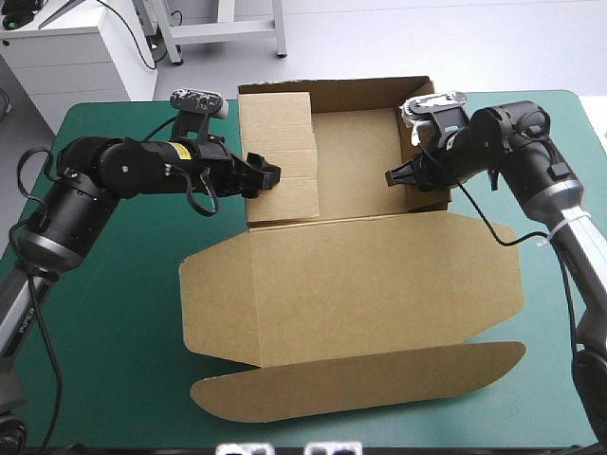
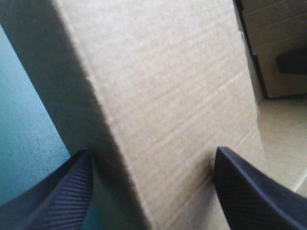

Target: Fold the box

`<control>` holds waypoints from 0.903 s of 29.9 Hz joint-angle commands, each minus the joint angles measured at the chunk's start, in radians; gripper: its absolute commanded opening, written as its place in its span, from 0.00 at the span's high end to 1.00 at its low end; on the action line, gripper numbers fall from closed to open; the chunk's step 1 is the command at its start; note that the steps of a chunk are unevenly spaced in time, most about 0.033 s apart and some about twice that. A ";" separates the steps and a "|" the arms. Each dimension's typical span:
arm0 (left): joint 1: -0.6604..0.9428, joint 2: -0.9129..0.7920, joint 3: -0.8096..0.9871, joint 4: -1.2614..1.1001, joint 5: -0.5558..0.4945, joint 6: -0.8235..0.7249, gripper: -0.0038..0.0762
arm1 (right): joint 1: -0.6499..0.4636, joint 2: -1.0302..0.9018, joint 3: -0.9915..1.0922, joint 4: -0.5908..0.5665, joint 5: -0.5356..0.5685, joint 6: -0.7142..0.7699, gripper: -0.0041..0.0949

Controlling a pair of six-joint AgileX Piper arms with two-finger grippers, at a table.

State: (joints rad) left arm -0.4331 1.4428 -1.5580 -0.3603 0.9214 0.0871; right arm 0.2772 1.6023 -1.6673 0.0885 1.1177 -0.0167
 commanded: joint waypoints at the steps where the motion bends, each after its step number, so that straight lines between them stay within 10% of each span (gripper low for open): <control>1: -0.037 0.004 -0.035 0.100 -0.072 -0.131 0.33 | 0.004 -0.043 -0.033 0.066 -0.055 0.017 0.97; 6: -0.051 0.036 -0.035 0.128 -0.077 -0.170 0.52 | 0.004 -0.043 -0.033 0.078 -0.053 0.011 0.97; 10: -0.051 0.039 -0.035 0.114 -0.077 -0.130 0.94 | 0.004 -0.043 -0.033 0.080 -0.055 0.007 0.97; 27: -0.051 0.132 -0.035 0.133 -0.032 -0.069 0.96 | 0.004 0.034 -0.033 0.080 0.006 -0.005 0.97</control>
State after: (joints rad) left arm -0.4685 1.5730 -1.5618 -0.1570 0.8911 -0.0346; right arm 0.2761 1.6513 -1.6673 0.0844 1.1839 -0.0098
